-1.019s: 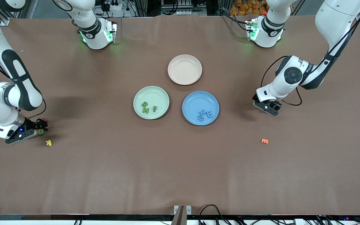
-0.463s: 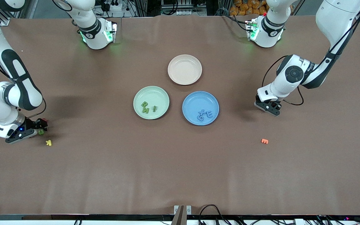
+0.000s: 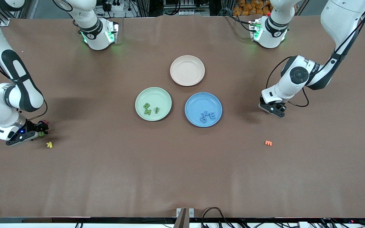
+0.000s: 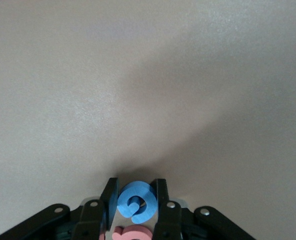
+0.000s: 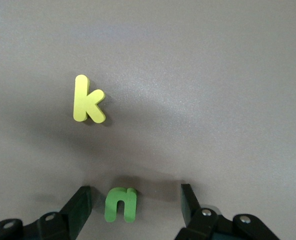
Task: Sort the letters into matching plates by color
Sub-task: 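Carry the blue c toward the blue plate while the right gripper grasps green n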
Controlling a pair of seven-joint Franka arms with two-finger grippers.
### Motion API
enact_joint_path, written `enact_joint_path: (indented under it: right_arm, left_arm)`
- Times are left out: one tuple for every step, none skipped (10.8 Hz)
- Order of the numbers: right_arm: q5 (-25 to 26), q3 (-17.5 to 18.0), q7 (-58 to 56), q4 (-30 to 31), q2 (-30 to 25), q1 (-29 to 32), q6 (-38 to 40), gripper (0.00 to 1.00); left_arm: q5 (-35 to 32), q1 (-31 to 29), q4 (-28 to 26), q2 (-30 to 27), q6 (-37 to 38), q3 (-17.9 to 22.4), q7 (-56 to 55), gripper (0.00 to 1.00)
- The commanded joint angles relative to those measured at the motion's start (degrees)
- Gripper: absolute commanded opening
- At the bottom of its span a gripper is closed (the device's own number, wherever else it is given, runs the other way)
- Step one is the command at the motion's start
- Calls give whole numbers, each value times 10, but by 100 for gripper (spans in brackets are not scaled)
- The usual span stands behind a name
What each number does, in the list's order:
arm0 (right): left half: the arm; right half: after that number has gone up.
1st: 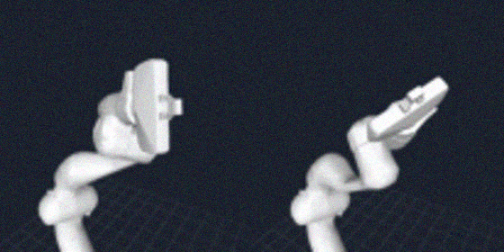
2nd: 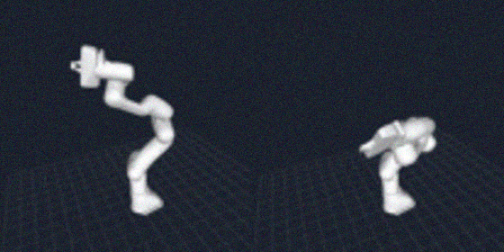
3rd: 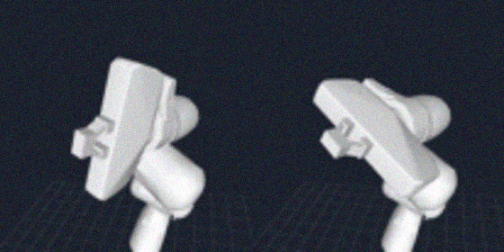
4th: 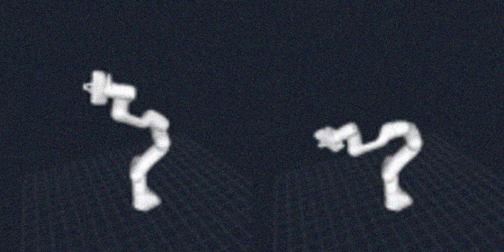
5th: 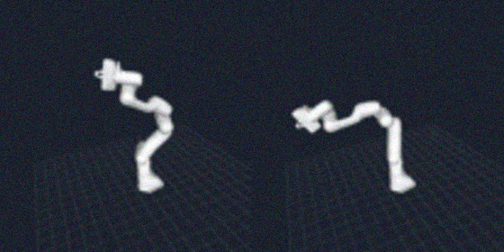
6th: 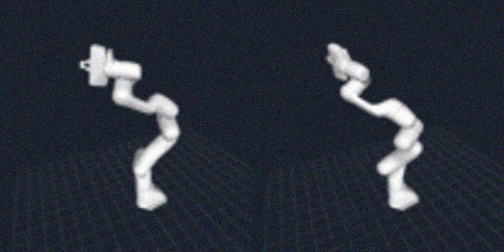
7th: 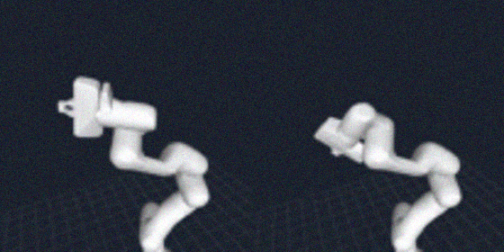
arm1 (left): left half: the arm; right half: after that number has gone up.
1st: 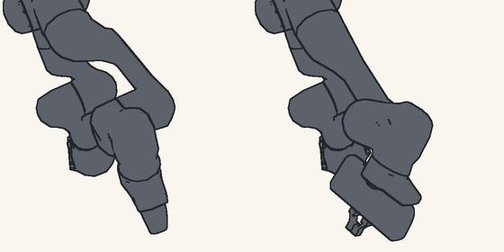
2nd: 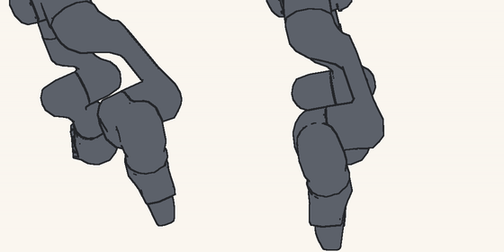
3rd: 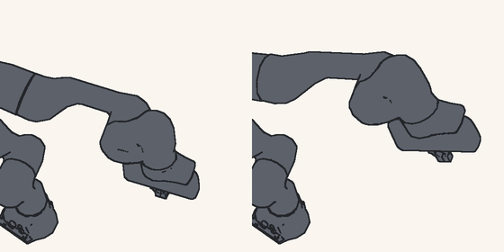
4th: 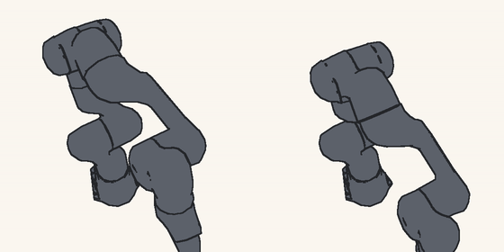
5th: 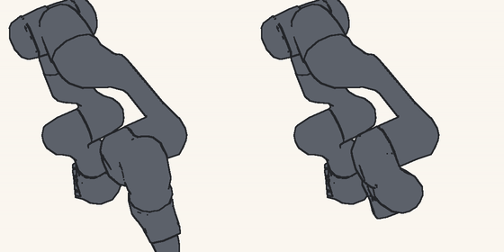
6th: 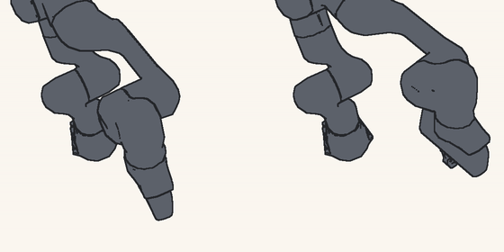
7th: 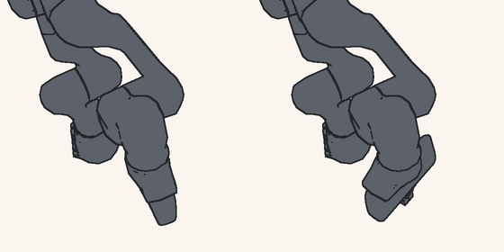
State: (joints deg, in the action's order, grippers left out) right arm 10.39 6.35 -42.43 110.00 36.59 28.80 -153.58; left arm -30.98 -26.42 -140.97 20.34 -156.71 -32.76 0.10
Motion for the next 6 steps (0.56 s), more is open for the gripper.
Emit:
enact_joint_path:
  right_arm:
    - [12, 22, 0, 3, 5, 18, -13, 79]
    - [12, 22, 0, 3, 6, 18, -13, 77]
    - [12, 22, -1, 3, 6, 18, -13, 74]
    - [12, 22, -4, 3, 6, 19, -14, 72]
    - [12, 22, -5, 3, 7, 20, -14, 72]
    - [12, 22, -6, 3, 9, 28, -14, 72]
  left_arm:
    - [29, -2, 10, -21, 15, -4, -4, 0]
    - [42, -1, 17, -21, 25, -6, -4, 0]
    - [55, 1, 25, -21, 39, -13, -4, 0]
    - [69, 1, 36, -21, 47, -24, -3, 0]
    - [84, 2, 40, -21, 52, -27, -3, 0]
    - [115, 8, 47, -21, 57, -40, -4, 0]
